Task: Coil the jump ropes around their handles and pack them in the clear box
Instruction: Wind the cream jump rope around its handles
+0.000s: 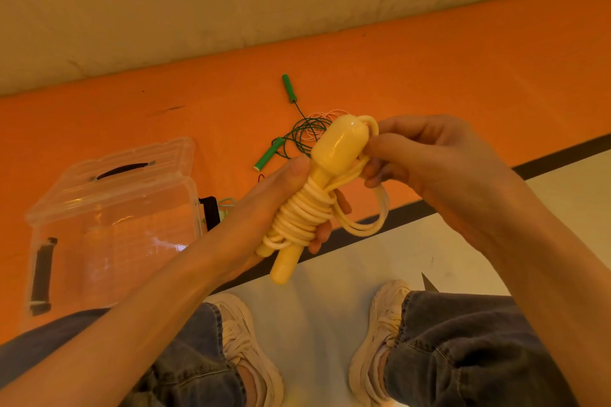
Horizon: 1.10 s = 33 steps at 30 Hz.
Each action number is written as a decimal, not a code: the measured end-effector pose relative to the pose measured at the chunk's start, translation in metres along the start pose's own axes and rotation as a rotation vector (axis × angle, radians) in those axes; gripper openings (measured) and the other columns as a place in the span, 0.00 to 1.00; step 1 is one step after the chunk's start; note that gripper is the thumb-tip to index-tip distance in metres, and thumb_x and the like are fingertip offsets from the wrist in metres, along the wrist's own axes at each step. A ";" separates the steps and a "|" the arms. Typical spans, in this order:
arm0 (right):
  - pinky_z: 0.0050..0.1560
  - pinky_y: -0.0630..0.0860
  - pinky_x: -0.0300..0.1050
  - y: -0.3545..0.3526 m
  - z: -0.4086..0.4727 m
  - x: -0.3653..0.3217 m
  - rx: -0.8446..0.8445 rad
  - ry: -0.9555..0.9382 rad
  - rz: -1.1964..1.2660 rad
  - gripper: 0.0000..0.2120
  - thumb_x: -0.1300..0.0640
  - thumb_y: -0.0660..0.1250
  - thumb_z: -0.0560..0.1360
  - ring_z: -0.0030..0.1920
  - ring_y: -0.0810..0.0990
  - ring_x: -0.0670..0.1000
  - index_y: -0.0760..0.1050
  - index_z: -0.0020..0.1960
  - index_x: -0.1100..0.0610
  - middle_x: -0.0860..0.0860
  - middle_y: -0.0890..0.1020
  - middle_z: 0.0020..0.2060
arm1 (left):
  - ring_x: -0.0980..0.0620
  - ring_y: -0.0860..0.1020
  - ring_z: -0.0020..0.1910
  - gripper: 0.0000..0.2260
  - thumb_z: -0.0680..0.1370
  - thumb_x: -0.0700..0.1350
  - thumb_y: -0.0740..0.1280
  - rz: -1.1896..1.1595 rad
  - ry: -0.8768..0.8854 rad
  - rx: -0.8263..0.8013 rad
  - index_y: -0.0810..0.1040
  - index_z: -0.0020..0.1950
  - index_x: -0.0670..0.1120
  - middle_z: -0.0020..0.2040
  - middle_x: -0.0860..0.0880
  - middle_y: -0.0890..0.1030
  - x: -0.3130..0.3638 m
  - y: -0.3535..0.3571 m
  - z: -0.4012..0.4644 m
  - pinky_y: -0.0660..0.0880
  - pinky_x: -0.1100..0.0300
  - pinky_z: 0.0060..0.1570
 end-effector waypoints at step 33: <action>0.41 0.81 0.39 0.006 0.001 0.002 -0.142 0.153 0.107 0.11 0.70 0.60 0.74 0.39 0.81 0.52 0.79 0.37 0.68 0.62 0.79 0.38 | 0.54 0.76 0.28 0.27 0.70 0.60 0.58 0.024 -0.057 0.079 0.72 0.53 0.36 0.32 0.49 0.80 0.004 0.004 0.001 0.75 0.63 0.29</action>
Point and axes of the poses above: each hand's wrist, its own z-axis towards the middle knuckle, its own y-axis out of the palm, x = y × z, the point moved 4 cm from there along z, towards the middle knuckle
